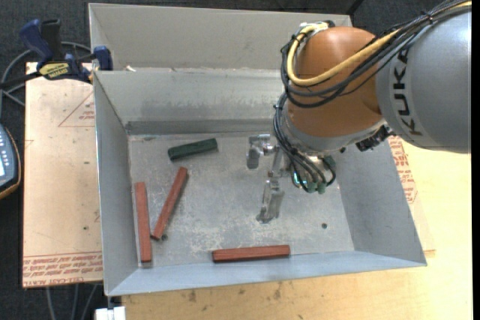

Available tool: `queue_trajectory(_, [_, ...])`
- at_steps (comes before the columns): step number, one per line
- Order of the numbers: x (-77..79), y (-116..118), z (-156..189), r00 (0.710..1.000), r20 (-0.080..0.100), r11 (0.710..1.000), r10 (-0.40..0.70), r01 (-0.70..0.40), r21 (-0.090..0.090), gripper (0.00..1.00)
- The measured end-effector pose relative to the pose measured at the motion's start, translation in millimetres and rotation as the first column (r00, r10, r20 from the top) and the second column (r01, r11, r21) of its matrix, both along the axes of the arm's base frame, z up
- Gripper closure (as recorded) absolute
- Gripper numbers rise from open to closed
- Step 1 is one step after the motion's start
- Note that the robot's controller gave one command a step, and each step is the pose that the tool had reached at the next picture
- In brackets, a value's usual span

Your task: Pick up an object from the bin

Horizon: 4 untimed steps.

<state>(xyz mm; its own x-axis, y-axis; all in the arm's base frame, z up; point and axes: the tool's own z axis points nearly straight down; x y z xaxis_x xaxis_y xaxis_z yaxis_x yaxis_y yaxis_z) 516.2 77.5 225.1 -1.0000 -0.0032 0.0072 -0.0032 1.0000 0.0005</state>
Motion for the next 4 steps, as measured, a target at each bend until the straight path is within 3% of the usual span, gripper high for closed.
queue_trajectory(1, [27.7, 85, -53, 0.994, 0.007, 0.994, 0.107, -0.107, 0.003, 0.00])
queue_trajectory(2, [54.6, 93, -109, 0.877, 0.007, 0.877, 0.480, -0.480, 0.001, 0.00])
queue_trajectory(3, [85.7, 128, -156, 0.795, 0.009, 0.795, 0.607, -0.607, 0.001, 0.00])
queue_trajectory(4, [86.8, 127, -154, 0.795, 0.009, 0.795, 0.607, -0.607, 0.000, 1.00])
